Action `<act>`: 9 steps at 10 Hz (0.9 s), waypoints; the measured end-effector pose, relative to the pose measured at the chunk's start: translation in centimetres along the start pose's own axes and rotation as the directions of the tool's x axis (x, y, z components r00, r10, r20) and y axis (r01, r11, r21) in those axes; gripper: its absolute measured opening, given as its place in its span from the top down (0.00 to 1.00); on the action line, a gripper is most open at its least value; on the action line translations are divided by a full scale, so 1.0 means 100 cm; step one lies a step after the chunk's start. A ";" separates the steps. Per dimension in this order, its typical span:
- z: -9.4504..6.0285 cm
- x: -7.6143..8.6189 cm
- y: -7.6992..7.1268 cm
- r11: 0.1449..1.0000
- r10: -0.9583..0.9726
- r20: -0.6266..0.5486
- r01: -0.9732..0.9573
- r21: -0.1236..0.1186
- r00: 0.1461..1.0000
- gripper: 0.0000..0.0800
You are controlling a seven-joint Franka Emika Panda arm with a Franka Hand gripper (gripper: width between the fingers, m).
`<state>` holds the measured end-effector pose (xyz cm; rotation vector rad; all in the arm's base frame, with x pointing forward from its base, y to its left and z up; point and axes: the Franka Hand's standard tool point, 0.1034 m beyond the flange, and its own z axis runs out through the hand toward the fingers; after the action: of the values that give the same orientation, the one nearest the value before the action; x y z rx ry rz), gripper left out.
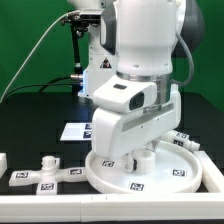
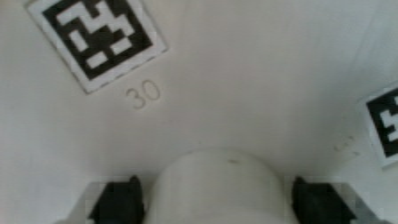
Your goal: Assemble round table
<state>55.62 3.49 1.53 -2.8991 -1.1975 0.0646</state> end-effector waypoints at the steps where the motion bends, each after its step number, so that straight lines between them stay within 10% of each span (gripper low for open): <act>1: 0.004 0.000 0.001 1.000 0.002 0.003 -0.002 0.003 1.000 0.49; 9: 0.007 0.003 0.004 1.000 0.002 -0.005 -0.002 -0.002 1.000 0.49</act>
Offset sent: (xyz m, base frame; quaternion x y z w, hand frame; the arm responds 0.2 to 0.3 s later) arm 0.0210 0.0101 -0.0077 0.0074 0.0243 0.0287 0.9993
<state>56.08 3.44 0.83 -2.9001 -1.1948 0.0569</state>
